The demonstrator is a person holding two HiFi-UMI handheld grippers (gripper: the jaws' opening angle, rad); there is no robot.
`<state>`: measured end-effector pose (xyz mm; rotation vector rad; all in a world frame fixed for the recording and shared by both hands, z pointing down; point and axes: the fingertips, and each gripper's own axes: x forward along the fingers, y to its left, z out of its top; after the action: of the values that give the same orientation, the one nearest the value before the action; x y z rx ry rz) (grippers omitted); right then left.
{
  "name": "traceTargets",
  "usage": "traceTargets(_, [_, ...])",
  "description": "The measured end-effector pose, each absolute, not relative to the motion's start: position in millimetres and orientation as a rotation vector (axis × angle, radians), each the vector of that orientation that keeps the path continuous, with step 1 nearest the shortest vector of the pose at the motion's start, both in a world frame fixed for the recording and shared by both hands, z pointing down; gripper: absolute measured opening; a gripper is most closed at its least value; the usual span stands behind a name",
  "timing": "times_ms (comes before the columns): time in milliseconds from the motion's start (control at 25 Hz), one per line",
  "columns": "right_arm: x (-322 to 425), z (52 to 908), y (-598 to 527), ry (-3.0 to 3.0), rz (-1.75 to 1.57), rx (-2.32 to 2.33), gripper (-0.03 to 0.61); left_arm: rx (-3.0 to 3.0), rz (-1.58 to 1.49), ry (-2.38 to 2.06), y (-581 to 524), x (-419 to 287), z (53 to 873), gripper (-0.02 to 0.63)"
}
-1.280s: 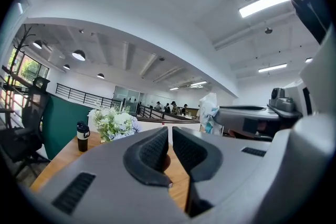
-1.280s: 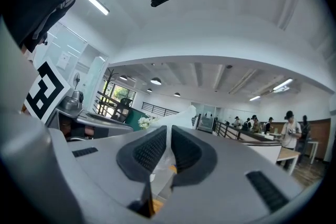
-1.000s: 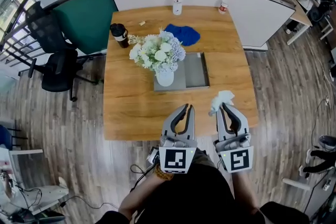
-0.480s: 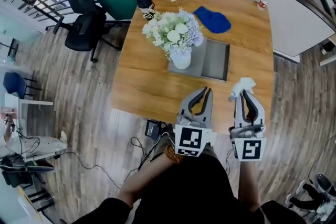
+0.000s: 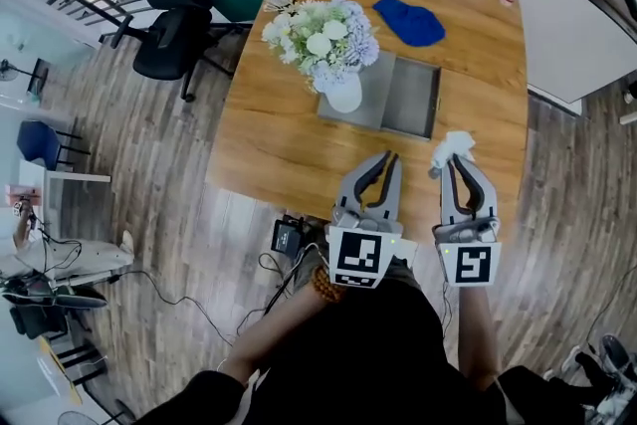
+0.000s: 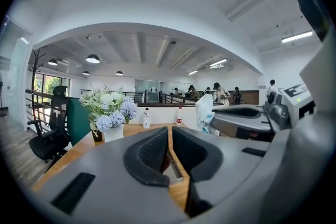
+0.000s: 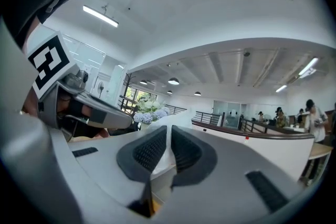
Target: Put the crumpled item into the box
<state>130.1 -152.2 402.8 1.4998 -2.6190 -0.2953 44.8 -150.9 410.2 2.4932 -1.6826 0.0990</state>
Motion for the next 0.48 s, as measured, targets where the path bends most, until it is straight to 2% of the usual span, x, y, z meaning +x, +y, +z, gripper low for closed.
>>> traceTargets(480, [148,412,-140,-2.558,-0.288,1.548,0.035,2.542,0.043,-1.619,-151,68,411,0.043])
